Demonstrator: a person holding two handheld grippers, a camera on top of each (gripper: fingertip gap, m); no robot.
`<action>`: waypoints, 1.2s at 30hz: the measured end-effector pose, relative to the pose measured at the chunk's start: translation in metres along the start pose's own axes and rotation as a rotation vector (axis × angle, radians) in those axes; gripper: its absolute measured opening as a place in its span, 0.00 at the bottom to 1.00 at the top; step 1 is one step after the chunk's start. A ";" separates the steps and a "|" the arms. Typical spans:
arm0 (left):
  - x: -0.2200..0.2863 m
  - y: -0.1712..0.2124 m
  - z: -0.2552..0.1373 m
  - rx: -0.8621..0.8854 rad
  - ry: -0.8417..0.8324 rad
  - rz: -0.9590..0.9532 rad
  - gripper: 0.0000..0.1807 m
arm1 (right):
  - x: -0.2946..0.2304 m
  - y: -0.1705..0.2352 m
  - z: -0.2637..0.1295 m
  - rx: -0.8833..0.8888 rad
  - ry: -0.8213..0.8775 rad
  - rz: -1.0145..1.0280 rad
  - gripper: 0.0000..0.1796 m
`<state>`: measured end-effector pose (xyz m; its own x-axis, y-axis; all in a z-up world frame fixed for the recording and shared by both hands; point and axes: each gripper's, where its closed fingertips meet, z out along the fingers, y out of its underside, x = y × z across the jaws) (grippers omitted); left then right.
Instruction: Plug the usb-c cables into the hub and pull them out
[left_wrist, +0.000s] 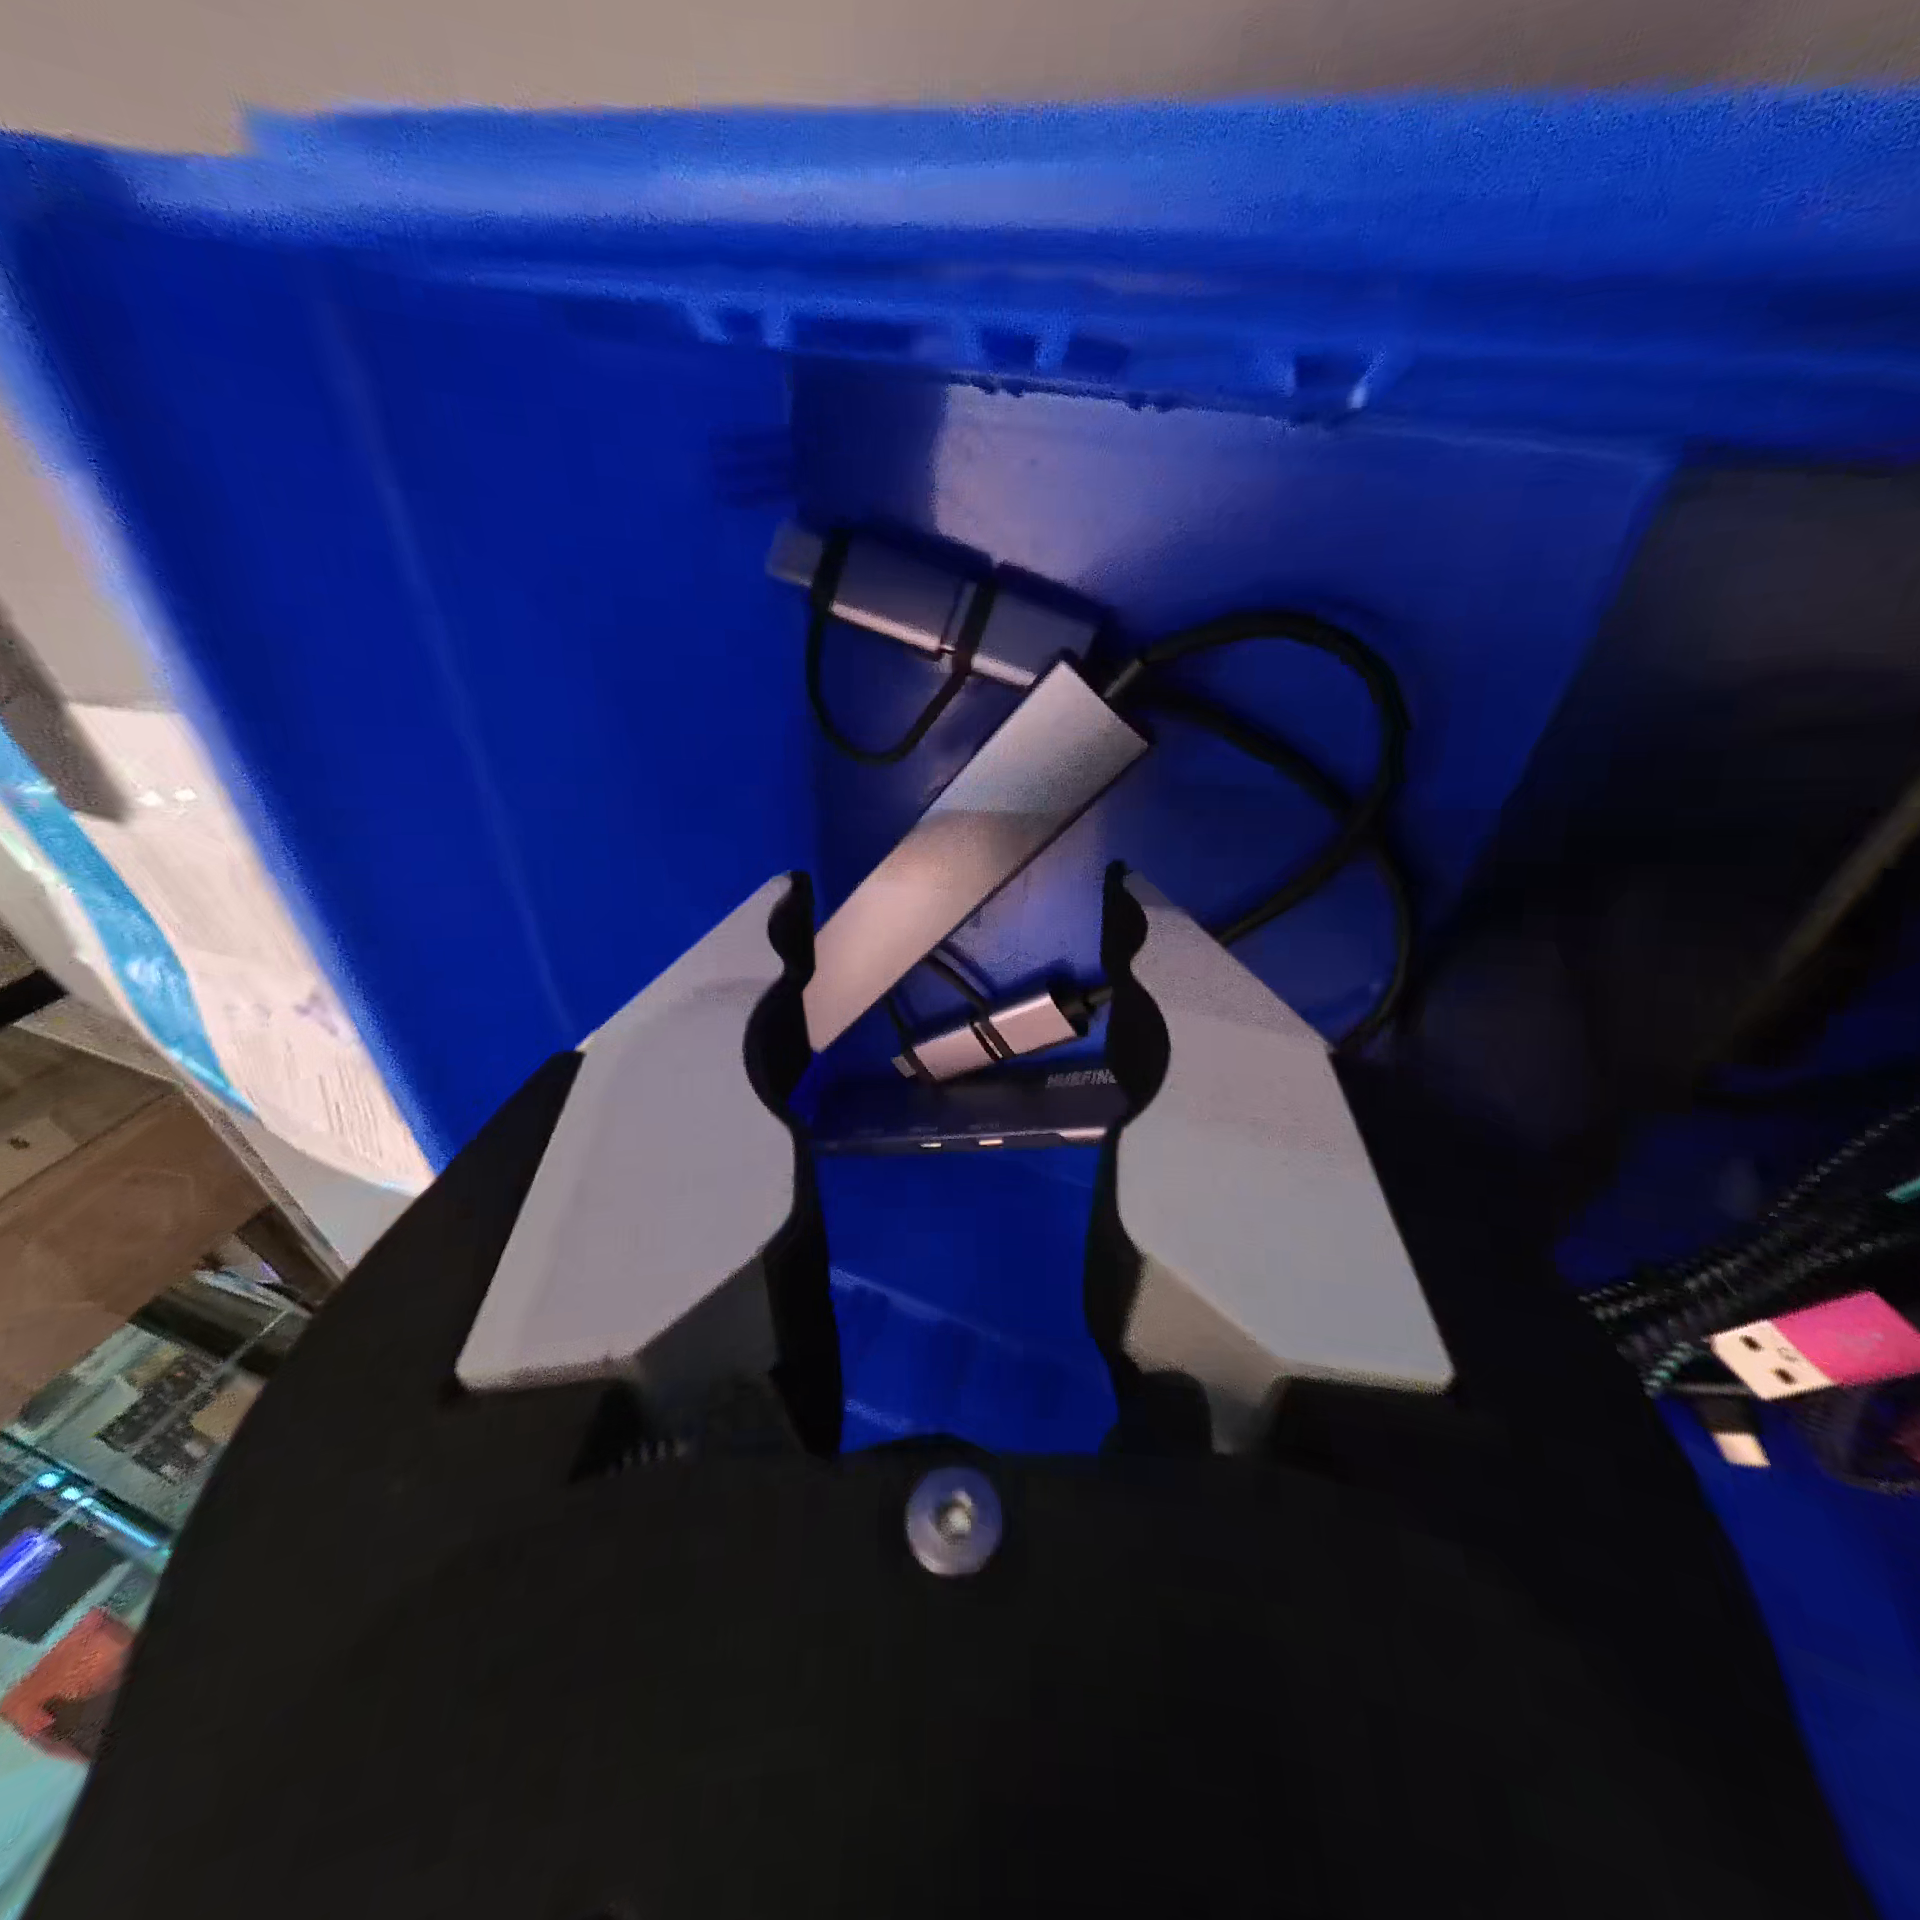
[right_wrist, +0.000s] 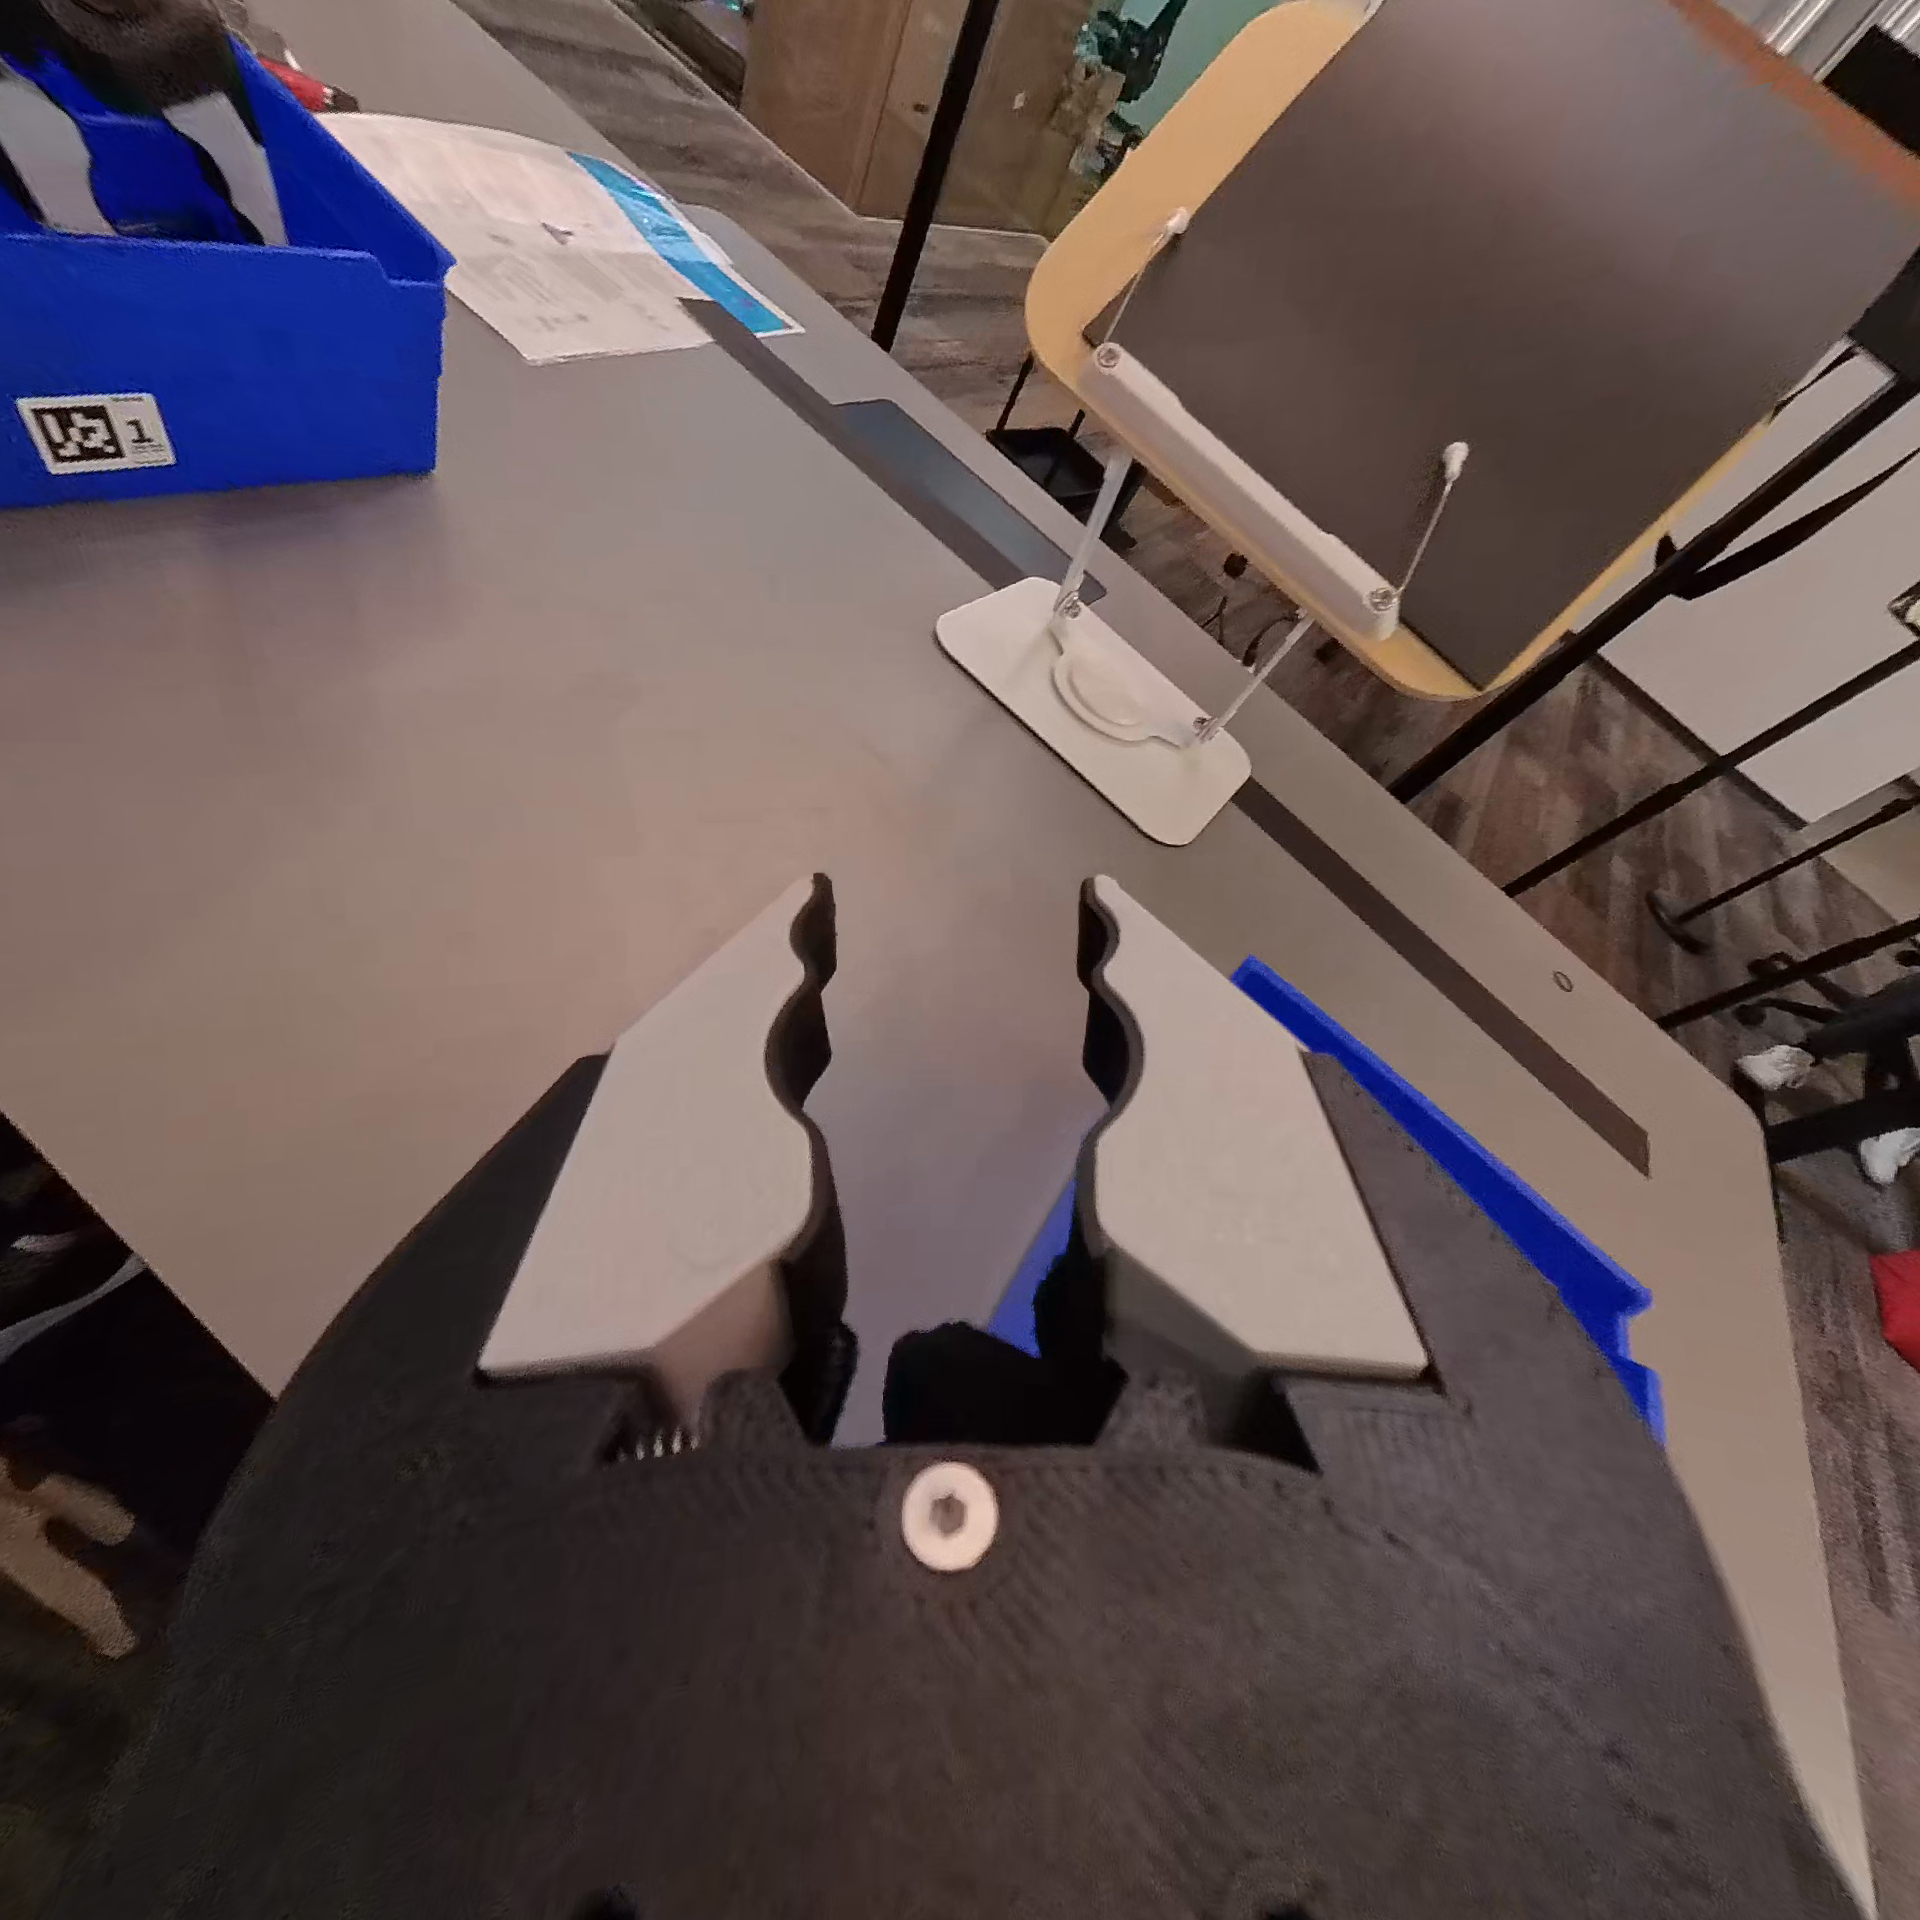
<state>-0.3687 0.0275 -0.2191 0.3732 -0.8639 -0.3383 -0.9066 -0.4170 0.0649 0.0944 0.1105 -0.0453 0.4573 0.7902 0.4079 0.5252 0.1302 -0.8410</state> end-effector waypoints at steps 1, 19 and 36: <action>0.001 0.000 0.005 -0.014 0.010 0.022 0.30 | -0.003 0.002 0.002 -0.006 -0.009 0.001 0.25; -0.014 0.005 -0.021 -0.002 0.056 -0.041 0.12 | -0.046 -0.005 0.032 -0.018 -0.140 -0.052 0.23; -0.054 -0.019 -0.192 0.436 -0.478 -0.344 0.12 | -0.116 -0.118 0.044 0.209 -0.432 0.113 0.33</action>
<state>-0.3336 0.0285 -0.0220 0.6141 -0.4452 -0.6517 -0.7871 -0.4061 -0.4643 -0.0517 0.0298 -0.0090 0.1406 0.9767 0.1623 0.3139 0.1115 -0.9429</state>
